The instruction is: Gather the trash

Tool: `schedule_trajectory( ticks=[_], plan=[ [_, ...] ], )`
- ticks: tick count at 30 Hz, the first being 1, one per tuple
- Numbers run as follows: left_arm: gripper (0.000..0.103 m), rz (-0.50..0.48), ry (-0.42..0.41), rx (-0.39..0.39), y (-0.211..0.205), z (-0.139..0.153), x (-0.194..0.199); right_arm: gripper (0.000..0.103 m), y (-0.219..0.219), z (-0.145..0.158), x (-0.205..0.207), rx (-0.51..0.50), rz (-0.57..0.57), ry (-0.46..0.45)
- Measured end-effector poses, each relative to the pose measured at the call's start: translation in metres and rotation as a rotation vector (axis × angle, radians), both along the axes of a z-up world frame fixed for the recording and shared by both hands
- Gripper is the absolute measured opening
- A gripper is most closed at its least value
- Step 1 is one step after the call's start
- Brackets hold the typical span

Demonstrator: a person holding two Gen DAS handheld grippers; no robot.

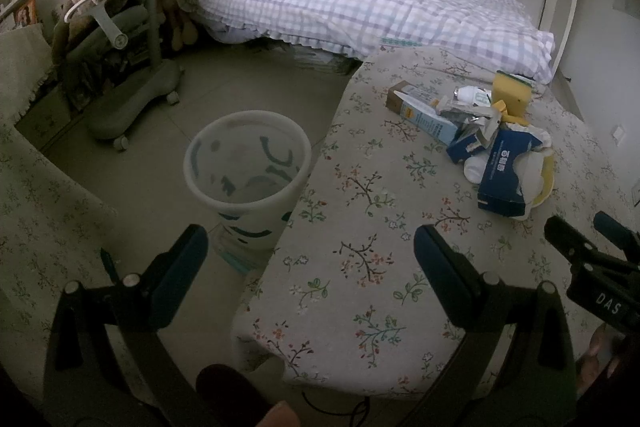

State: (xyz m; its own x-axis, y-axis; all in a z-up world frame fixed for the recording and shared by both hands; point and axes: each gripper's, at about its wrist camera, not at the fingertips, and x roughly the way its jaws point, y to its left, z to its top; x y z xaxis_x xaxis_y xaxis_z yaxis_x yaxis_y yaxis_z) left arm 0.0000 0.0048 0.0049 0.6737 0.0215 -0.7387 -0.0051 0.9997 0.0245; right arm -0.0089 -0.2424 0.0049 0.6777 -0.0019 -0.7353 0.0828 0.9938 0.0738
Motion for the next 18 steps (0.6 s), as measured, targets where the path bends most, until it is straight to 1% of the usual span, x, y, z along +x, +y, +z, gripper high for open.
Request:
schedule_trajectory(
  ticks=[18],
  plan=[
    [0.102,0.002,-0.001,0.0,-0.0004,-0.0002,-0.0004,0.103,-0.0004,0.0036,-0.0009,0.003,0.001,-0.007]
  ],
)
